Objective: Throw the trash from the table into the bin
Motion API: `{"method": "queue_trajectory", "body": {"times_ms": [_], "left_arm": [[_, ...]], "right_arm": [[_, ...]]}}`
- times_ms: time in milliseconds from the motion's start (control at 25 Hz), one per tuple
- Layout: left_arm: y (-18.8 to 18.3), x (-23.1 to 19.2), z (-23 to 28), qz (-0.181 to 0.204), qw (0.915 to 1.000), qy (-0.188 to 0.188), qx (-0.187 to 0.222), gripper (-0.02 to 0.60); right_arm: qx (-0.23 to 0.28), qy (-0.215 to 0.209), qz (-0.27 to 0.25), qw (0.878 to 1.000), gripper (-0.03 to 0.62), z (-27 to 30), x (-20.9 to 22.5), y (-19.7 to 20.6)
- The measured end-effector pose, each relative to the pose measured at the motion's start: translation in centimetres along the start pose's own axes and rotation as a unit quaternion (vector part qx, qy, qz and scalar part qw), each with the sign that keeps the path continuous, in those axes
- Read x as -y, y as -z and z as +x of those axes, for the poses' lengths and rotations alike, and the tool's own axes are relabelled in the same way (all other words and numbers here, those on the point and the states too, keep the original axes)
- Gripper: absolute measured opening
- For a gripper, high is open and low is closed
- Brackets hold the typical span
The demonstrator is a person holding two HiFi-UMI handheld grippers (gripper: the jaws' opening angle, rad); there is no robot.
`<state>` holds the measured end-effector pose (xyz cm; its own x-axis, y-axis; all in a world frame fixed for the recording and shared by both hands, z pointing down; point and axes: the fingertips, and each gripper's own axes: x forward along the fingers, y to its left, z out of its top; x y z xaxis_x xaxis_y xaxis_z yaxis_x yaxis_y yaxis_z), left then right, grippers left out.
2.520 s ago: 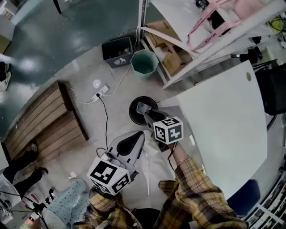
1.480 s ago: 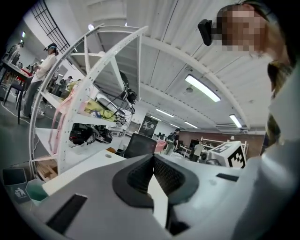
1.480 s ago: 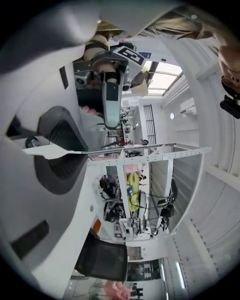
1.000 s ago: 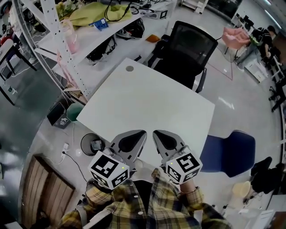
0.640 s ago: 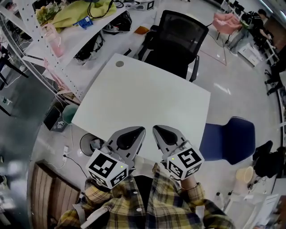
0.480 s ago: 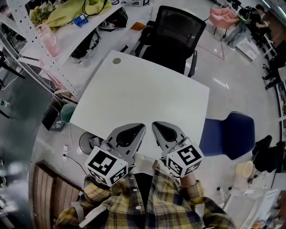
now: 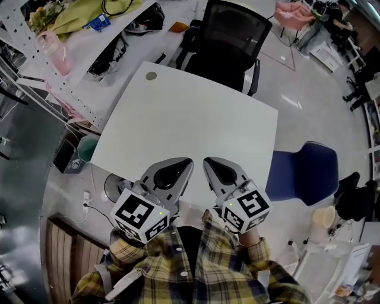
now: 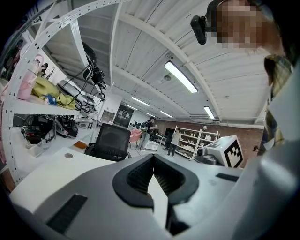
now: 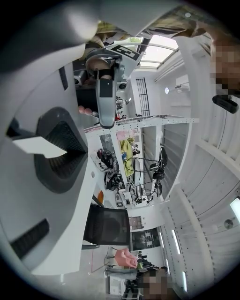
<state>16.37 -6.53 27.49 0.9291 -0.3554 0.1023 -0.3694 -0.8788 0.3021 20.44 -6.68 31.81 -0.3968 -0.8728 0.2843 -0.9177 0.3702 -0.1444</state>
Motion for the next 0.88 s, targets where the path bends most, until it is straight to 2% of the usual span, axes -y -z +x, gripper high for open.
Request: {"method": "queue_trajectory", "body": {"times_ms": [480,880], "left_arm": [[0.4,-0.4,0.4,-0.005,0.9999,-0.01,-0.005,0.008],[0.7,0.9,1.2,0.007,0.9999,-0.008,-0.008,0.008]], "right_arm": [[-0.003,-0.007,0.007,1.0,-0.002,0.4,0.5,0.4],[-0.004,-0.012,0.007,1.0,-0.002,-0.5,1.3,0.5]]}}
